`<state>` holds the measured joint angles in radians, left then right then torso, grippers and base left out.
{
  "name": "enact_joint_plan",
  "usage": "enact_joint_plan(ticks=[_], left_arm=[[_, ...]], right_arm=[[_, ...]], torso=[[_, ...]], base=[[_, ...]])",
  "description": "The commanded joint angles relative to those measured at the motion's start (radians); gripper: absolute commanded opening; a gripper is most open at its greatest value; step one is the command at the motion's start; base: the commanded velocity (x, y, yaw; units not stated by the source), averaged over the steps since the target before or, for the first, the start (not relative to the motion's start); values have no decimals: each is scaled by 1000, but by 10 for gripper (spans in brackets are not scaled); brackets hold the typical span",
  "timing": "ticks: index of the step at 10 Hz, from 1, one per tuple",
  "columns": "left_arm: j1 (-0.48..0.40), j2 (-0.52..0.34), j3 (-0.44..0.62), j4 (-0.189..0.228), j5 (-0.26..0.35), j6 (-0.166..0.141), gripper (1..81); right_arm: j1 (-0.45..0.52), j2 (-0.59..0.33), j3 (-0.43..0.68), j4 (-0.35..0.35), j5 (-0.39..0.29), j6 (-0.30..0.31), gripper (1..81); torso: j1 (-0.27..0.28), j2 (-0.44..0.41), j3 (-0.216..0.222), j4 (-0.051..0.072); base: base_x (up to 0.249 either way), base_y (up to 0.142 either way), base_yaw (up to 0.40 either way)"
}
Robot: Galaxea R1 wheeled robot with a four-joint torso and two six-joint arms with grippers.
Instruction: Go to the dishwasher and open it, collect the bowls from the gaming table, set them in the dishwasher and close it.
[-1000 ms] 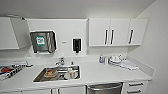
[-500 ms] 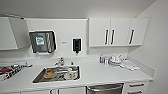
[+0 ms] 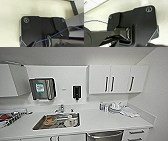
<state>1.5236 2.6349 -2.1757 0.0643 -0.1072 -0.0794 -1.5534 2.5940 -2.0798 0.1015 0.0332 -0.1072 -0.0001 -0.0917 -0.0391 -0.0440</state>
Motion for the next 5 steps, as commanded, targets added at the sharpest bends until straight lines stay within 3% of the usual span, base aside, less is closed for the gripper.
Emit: enact_joint_plan(ticks=[1,2,3,4,5], left_arm=[[-52,-206,235,12,11,1,811],[-53,-234,254,12,-20,0,811],[-52,-261,273,12,-41,-2,811],[-55,-303,319,12,-55,-2,811],[-58,-347,370,12,-64,-2,811]], right_arm=[[71,-248,319,6,-52,11,811],[84,-297,391,6,-53,9,811],[103,-349,464,4,-53,9,811],[124,-412,547,3,-53,9,811],[152,-457,606,3,-53,8,811]], torso=[[0,0,0,0],[0,0,0,0],[0,0,-55,0],[64,-100,-94,0],[67,-105,-102,0]], base=[[0,0,0],[0,0,0],[0,0,0],[0,0,0],[0,0,0]])
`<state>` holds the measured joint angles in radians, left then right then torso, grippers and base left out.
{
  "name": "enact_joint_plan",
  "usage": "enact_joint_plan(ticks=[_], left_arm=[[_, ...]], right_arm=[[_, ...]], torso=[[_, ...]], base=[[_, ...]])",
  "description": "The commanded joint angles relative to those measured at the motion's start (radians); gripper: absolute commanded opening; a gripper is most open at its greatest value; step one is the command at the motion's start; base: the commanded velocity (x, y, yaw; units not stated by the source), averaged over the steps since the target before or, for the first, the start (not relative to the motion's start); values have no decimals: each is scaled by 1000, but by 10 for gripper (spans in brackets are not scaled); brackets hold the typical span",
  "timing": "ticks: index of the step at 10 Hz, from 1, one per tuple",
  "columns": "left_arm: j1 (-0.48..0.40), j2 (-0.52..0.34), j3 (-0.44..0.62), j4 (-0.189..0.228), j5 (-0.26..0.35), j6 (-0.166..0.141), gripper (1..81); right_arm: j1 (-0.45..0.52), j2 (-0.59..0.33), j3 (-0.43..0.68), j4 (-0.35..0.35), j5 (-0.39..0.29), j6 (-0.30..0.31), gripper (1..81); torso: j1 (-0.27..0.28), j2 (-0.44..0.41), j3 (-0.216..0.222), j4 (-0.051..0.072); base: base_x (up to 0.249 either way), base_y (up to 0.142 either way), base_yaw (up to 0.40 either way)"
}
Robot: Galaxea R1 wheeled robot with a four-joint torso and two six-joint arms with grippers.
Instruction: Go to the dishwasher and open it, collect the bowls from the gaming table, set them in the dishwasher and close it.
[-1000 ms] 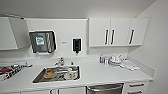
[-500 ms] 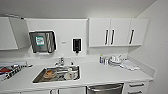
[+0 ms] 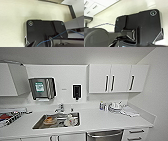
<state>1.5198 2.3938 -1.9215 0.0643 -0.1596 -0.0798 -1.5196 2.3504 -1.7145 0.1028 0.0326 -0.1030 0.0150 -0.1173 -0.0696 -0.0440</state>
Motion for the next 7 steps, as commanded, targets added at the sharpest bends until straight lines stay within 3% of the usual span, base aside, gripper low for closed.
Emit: enact_joint_plan(ticks=[1,4,6,7], left_arm=[[-59,-157,177,12,-26,-2,811],[-83,-243,286,6,-29,-3,811],[-111,-310,368,11,-29,-3,811],[-124,-364,432,12,-29,-3,811]], right_arm=[[153,-285,320,2,-51,5,811],[245,-415,467,6,-54,8,811],[294,-451,510,14,-57,16,811],[304,-457,515,17,-54,16,811]], torso=[[63,-98,-93,0],[125,-197,-186,0],[173,-271,-255,0],[197,-308,-197,0]], base=[[0,0,0],[0,0,0],[0,0,0],[0,0,0]])
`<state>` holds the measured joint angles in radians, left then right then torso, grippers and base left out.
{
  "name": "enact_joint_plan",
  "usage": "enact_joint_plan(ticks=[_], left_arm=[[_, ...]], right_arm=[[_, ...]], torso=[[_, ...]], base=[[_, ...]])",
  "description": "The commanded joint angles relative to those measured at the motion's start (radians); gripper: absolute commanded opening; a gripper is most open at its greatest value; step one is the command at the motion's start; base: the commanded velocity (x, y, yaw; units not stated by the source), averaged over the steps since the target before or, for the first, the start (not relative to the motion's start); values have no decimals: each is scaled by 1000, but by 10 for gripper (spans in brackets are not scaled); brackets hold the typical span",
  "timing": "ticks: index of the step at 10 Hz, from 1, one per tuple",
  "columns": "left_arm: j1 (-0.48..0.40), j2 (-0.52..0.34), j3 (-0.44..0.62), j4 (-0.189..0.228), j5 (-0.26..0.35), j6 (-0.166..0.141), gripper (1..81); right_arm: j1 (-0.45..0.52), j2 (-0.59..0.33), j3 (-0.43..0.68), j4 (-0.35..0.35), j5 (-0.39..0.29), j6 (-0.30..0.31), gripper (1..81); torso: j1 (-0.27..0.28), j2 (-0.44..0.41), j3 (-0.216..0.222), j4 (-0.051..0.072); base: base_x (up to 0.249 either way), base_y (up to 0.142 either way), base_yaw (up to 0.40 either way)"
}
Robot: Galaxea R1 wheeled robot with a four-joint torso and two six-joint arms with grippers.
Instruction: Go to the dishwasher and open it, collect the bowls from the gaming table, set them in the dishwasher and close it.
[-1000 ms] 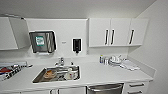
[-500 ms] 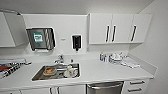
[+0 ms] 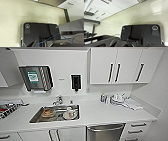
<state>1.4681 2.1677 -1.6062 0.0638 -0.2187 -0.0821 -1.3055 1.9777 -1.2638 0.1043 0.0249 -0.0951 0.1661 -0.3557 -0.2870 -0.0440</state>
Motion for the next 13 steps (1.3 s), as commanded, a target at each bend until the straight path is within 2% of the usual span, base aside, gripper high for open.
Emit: enact_joint_plan(ticks=[1,3,7,8,10,11,12,13], left_arm=[[-90,-187,175,13,30,-1,811],[-126,-297,305,14,30,1,811],[-171,-437,467,16,32,1,811],[-179,-472,510,17,32,7,811],[-194,-527,563,57,32,8,811],[-202,-547,584,80,32,8,811],[-219,-582,615,117,33,8,811],[-237,-620,643,168,35,8,811]], right_arm=[[96,-89,66,15,-43,9,811],[117,-87,66,19,-43,11,811],[174,-95,74,21,-55,44,811],[191,-98,84,20,-57,55,811],[226,-110,104,18,-62,93,811],[237,-112,112,18,-62,103,811],[246,-116,121,18,-62,107,811],[249,-119,127,18,-60,107,811]], torso=[[62,-96,1,0],[97,-152,-13,0],[185,-292,-16,0],[209,-329,-108,0],[246,-390,-129,0],[264,-419,-157,0],[351,-554,-284,0],[310,-490,-204,0]], base=[[0,0,0],[0,0,0],[0,0,0],[0,0,0],[0,0,0],[0,0,0],[0,0,0],[0,0,0]])
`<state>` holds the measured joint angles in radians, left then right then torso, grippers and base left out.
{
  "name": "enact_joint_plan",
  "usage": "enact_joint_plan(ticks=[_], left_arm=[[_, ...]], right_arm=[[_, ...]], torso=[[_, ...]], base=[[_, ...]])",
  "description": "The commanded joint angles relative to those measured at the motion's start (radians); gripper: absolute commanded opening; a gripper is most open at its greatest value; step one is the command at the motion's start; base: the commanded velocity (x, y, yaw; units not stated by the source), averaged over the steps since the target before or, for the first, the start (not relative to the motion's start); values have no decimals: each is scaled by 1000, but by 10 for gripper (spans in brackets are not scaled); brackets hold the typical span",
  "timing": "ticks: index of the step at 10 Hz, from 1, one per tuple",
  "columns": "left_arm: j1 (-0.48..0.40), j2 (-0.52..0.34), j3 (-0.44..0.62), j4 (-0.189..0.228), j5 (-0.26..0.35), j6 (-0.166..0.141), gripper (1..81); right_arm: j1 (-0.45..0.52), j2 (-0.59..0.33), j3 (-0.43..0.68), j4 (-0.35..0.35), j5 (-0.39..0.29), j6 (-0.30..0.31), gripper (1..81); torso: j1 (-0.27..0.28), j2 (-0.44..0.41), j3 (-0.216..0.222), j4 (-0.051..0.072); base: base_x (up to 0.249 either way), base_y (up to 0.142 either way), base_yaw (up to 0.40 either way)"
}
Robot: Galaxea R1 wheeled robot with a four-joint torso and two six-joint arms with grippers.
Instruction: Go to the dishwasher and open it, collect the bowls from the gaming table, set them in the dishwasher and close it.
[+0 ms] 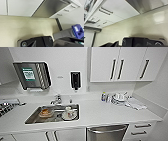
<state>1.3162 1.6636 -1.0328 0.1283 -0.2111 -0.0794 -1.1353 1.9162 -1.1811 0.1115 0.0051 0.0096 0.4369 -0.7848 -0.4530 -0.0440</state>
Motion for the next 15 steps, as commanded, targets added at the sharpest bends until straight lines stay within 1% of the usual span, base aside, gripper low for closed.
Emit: enact_joint_plan(ticks=[1,3,4,5,6,7,8,9,10,11,12,13,14,15], left_arm=[[-114,-162,102,140,32,6,811],[-194,-192,126,136,56,-3,811],[-238,-192,132,128,97,-8,811],[-297,-188,131,126,137,-42,811],[-368,-183,132,126,194,-80,811],[-437,-179,135,126,256,-108,811],[-484,-168,151,126,318,-126,811],[-519,-163,190,128,361,-126,811],[-550,-165,217,129,377,-128,811],[-573,-160,230,128,400,-128,811],[-600,-159,246,126,429,-128,811],[-640,-160,257,108,449,-129,811],[-695,-157,272,81,507,-129,811],[-754,-151,296,59,563,-129,811]], right_arm=[[79,-58,46,10,-40,3,811],[85,-58,48,11,-33,3,811],[97,-59,52,13,-34,4,811],[111,-61,58,14,-39,12,811],[128,-61,58,13,-40,27,811],[140,-61,61,13,-40,27,811],[148,-61,63,13,-42,36,811],[157,-61,63,11,-42,52,811],[166,-63,60,11,-42,67,811],[174,-67,60,10,-43,82,811],[185,-72,65,10,-43,96,811],[192,-75,69,10,-43,105,811],[199,-75,77,10,-42,107,811],[206,-75,84,13,-42,109,811]], torso=[[64,-99,1,0],[97,-149,-19,0],[116,-181,-25,0],[140,-218,-25,0],[163,-255,-25,0],[185,-291,-26,0],[206,-324,-77,0],[230,-361,-120,0],[245,-386,-129,0],[262,-412,-150,0],[282,-443,-180,0],[303,-478,-212,0],[327,-514,-153,0],[342,-540,-178,0]], base=[[0,0,0],[0,0,0],[0,0,0],[0,0,0],[0,0,0],[0,0,0],[0,0,0],[0,0,0],[0,0,0],[0,0,0],[0,0,0],[0,0,0],[0,0,0],[0,0,0]])
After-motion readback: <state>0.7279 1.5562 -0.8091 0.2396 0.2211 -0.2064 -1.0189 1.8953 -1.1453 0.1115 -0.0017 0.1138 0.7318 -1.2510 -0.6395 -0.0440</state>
